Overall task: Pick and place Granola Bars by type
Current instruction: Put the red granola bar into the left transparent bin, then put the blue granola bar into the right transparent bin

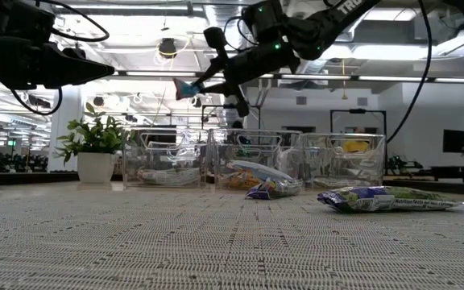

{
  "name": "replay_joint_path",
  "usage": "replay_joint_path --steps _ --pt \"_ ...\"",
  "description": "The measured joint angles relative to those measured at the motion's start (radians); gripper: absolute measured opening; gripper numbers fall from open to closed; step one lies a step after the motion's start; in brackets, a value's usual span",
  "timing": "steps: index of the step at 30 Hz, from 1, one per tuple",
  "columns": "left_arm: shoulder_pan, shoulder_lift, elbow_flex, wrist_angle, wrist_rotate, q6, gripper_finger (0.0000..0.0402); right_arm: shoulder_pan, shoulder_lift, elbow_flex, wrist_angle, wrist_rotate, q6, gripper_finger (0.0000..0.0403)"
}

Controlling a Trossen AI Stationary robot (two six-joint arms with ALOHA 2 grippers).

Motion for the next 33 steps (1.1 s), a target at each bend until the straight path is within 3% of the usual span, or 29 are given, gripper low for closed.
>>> replay_joint_path --steps 9,24,33 --pt "0.0 0.0 0.0 0.0 0.0 0.0 0.0149 -0.017 0.0 0.0 -0.011 -0.093 -0.128 0.0062" --pt "0.0 0.0 0.0 0.0 0.0 0.0 0.0149 -0.027 0.0 0.0 -0.011 -0.101 -0.131 0.0222" --pt "0.0 0.0 0.0 0.0 0.0 0.0 0.0149 -0.002 0.0 0.0 -0.003 -0.132 -0.131 0.0244"
